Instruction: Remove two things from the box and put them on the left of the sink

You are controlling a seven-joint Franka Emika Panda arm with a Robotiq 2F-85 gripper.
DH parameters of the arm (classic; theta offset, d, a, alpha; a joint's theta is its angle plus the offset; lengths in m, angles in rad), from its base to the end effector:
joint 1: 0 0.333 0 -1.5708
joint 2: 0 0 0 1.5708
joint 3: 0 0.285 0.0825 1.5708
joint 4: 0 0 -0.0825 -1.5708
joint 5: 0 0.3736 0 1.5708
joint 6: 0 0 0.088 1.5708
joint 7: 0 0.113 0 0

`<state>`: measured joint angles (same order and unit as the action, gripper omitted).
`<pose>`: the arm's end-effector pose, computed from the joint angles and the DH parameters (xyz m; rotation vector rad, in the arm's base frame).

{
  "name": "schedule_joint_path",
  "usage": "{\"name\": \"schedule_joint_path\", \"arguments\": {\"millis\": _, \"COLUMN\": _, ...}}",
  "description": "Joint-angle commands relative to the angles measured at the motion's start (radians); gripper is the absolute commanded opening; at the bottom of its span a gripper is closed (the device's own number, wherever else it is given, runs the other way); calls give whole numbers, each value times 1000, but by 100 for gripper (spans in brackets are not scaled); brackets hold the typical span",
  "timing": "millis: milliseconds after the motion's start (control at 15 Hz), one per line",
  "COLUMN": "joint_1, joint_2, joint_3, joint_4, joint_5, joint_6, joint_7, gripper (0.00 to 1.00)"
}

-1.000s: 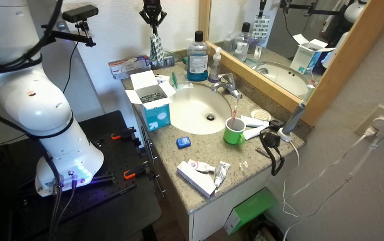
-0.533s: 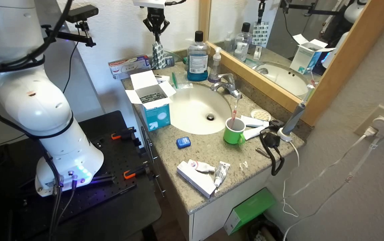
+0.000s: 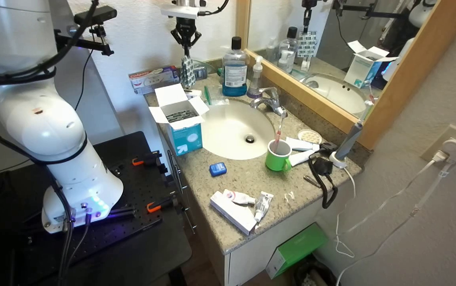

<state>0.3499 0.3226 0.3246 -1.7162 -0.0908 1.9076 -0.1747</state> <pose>0.4899 0.3659 0.3677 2.8322 1.3234 -0.1787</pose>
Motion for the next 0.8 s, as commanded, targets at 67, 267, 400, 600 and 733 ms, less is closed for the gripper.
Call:
{"name": "schedule_joint_path", "arguments": {"millis": 67, "joint_1": 5, "joint_2": 52, "joint_3": 1, "joint_4": 92, "joint_5": 3, "joint_6": -2, "joint_7": -53, "gripper": 2}}
{"name": "schedule_joint_path", "arguments": {"millis": 267, "joint_1": 13, "joint_2": 104, "joint_3": 0, "joint_4": 176, "joint_5": 0, "joint_6": -21, "joint_7": -73, "gripper": 2}}
{"name": "schedule_joint_path", "arguments": {"millis": 400, "joint_1": 20, "joint_2": 143, "joint_3": -3, "joint_4": 230, "joint_5": -4, "joint_6": -27, "joint_7": -83, "gripper": 2}}
{"name": "schedule_joint_path", "arguments": {"millis": 600, "joint_1": 31, "joint_2": 220, "joint_3": -12, "joint_4": 311, "joint_5": -4, "joint_6": -38, "joint_7": -79, "gripper": 2}}
{"name": "schedule_joint_path", "arguments": {"millis": 733, "joint_1": 34, "joint_2": 261, "joint_3": -16, "joint_4": 350, "joint_5": 2, "joint_6": -49, "joint_7": -79, "gripper": 2}}
